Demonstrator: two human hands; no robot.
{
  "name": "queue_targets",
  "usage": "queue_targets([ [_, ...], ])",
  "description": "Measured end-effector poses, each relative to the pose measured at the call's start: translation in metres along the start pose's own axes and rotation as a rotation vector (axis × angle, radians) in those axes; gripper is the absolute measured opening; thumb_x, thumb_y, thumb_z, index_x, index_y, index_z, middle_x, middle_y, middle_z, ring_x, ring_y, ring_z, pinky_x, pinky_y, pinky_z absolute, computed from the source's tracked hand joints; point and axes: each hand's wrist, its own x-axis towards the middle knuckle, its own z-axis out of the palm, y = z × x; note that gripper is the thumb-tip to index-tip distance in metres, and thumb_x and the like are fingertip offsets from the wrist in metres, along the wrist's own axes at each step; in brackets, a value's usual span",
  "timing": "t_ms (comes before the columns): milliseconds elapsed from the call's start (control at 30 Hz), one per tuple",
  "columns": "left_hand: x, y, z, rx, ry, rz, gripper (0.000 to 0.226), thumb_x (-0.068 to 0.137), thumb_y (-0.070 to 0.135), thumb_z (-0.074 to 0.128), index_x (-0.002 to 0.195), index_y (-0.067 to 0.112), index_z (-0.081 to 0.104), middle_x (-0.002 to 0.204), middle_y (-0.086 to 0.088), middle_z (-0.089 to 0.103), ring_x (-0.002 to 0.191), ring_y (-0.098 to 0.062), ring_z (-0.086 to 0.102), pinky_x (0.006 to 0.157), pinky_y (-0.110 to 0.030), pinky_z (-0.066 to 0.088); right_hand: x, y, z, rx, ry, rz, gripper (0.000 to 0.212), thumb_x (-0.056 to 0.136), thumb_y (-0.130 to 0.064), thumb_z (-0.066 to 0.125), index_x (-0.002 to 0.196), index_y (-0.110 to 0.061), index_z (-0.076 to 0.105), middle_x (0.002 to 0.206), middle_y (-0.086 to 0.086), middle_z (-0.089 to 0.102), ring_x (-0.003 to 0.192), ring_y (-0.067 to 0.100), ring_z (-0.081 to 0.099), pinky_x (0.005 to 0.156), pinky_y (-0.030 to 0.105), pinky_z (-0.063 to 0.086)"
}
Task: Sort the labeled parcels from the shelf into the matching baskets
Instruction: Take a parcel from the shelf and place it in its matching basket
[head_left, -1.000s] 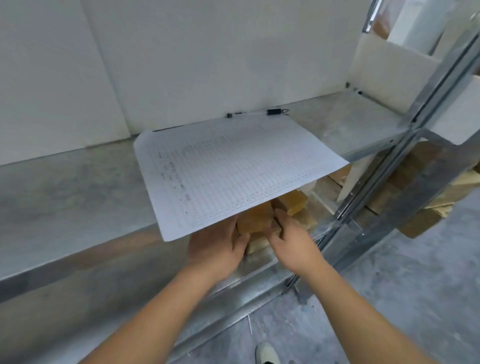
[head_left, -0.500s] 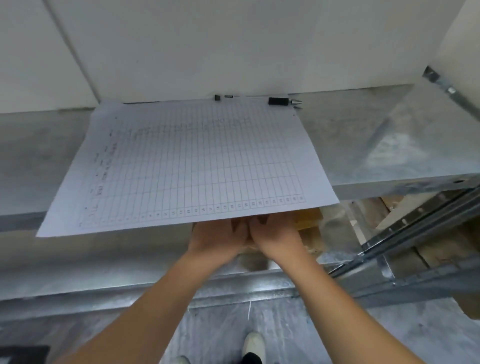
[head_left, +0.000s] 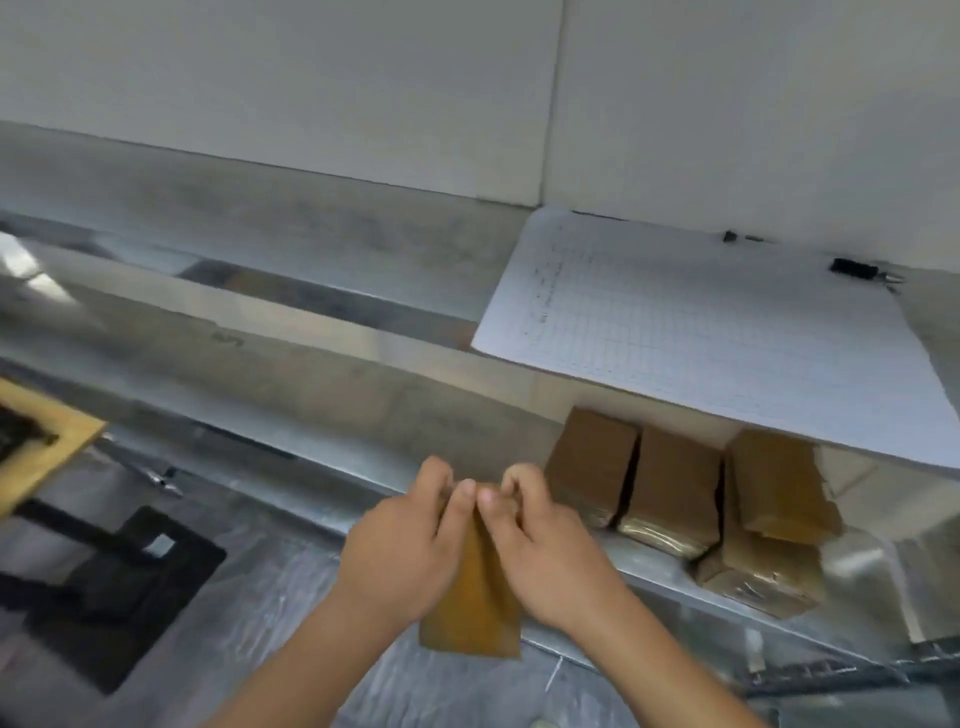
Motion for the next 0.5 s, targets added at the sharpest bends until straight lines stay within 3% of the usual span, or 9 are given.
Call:
queue_targets([
  [67,-0.023,-0.030,-0.023,0.042,0.065,-0.070,0.048,0.090,0.074,0.009,0.097,0.032,0.032,0.073,-0.003,0.065,0.075,-0.032,0.065,0.062,-0.041,0.048,0.000,-0.029,0.033,-0.094,-0.034,-0.087,0.038,0.101,-0.065,0.026,0.096,-0.028,0.034,0.084,0.002,0.065,0.089,0.034,0.063,0.072,0.043,0.046],
  [167,-0.058,-0.076,-0.058,0.097,0.132,-0.161,0.030,0.098,0.060,0.016,0.094,0.033,0.030,0.072,-0.001,0.064,0.072,-0.029,0.065,0.058,-0.039,0.046,-0.006,-0.070,0.084,-0.206,-0.094,-0.169,0.030,0.106,-0.054,0.026,0.095,-0.027,0.032,0.088,0.005,0.066,0.088,0.035,0.063,0.070,0.042,0.045],
  [233,-0.084,-0.106,-0.082,0.095,0.195,-0.238,0.014,0.102,0.047,0.029,0.098,0.034,0.031,0.066,0.003,0.060,0.062,-0.021,0.060,0.051,-0.034,0.039,-0.013,-0.097,0.120,-0.219,-0.136,-0.218,0.022,0.106,-0.052,0.029,0.105,-0.031,0.030,0.089,0.002,0.066,0.083,0.030,0.064,0.071,0.042,0.050],
  [267,-0.097,-0.120,-0.095,0.104,0.212,-0.285,0.012,0.102,0.042,0.033,0.110,0.034,0.034,0.065,0.003,0.059,0.059,-0.017,0.057,0.048,-0.033,0.036,-0.017,-0.110,0.137,-0.226,-0.162,-0.240,0.022,0.106,-0.052,0.030,0.119,-0.035,0.029,0.095,0.002,0.068,0.087,0.029,0.066,0.074,0.042,0.052],
  [367,-0.137,-0.164,-0.125,0.172,0.221,-0.395,0.051,0.101,0.039,0.033,0.151,0.040,0.021,0.071,0.004,0.062,0.060,-0.011,0.053,0.052,-0.031,0.039,-0.029,-0.150,0.185,-0.313,-0.279,-0.311,0.049,0.107,-0.051,0.028,0.153,-0.039,0.018,0.120,0.004,0.070,0.109,0.028,0.065,0.085,0.039,0.050],
  [433,-0.164,-0.187,-0.143,0.158,0.226,-0.457,0.041,0.102,0.040,0.030,0.143,0.040,0.033,0.082,0.002,0.066,0.072,-0.016,0.060,0.063,-0.034,0.048,-0.038,-0.174,0.215,-0.339,-0.340,-0.359,0.045,0.108,-0.049,0.026,0.151,-0.037,0.028,0.122,0.002,0.069,0.111,0.025,0.064,0.087,0.038,0.049],
  [500,-0.190,-0.208,-0.159,0.136,0.289,-0.501,0.022,0.102,0.045,0.026,0.113,0.036,0.042,0.077,0.002,0.064,0.072,-0.019,0.062,0.064,-0.037,0.050,-0.047,-0.193,0.243,-0.286,-0.365,-0.408,0.027,0.106,-0.049,0.026,0.125,-0.039,0.042,0.101,-0.001,0.071,0.094,0.024,0.066,0.078,0.040,0.051],
])
